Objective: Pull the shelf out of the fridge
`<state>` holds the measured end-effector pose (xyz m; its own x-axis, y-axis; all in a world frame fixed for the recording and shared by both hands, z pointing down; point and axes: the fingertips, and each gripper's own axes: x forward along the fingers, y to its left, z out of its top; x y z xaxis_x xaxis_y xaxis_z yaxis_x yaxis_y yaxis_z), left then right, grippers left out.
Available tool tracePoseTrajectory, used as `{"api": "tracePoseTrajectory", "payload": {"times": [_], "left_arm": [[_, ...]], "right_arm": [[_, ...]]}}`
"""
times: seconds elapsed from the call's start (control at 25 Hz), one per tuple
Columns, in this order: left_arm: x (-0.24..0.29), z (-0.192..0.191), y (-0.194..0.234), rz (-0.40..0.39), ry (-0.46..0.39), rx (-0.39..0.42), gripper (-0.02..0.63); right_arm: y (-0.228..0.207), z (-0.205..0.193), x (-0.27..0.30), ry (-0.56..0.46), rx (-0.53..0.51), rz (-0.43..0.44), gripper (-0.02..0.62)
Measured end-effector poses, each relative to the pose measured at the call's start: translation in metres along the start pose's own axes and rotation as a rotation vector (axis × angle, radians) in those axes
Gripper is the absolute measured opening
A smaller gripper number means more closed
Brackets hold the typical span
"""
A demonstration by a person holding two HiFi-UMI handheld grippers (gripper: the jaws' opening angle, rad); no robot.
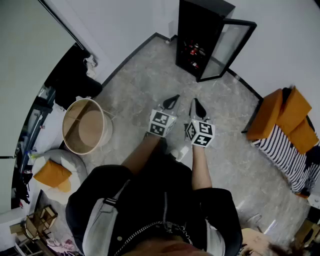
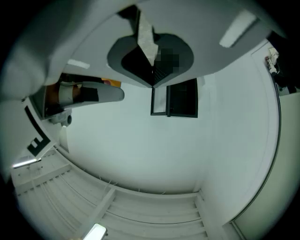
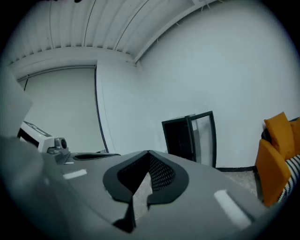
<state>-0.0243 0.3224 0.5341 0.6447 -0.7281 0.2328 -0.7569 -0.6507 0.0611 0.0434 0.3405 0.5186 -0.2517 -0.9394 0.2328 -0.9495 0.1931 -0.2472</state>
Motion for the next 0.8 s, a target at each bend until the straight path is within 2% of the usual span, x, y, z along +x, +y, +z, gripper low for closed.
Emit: {"api": "tracePoseTrajectory", "payload": {"times": [0.44,0.68,0.8], "left_arm": [[0.003,0.001,0.007,-0.008,-0.004,-0.002,0.009],[0.003,0.001,0.008,-0.007,-0.003,-0.009,0.008],[0.001,-0.001,0.009,-0.003,0.000,-0.010,0.008]], "right_arm": [[0.003,0.010,0.001,-0.073,-0.010,-0.024,0.003],[-0.011,0.005,0.006,-0.047,-0.030,-0.105,0.003],[-0.010,0.002,0.003,-0.045,-0.005,-0.106,0.003]]}}
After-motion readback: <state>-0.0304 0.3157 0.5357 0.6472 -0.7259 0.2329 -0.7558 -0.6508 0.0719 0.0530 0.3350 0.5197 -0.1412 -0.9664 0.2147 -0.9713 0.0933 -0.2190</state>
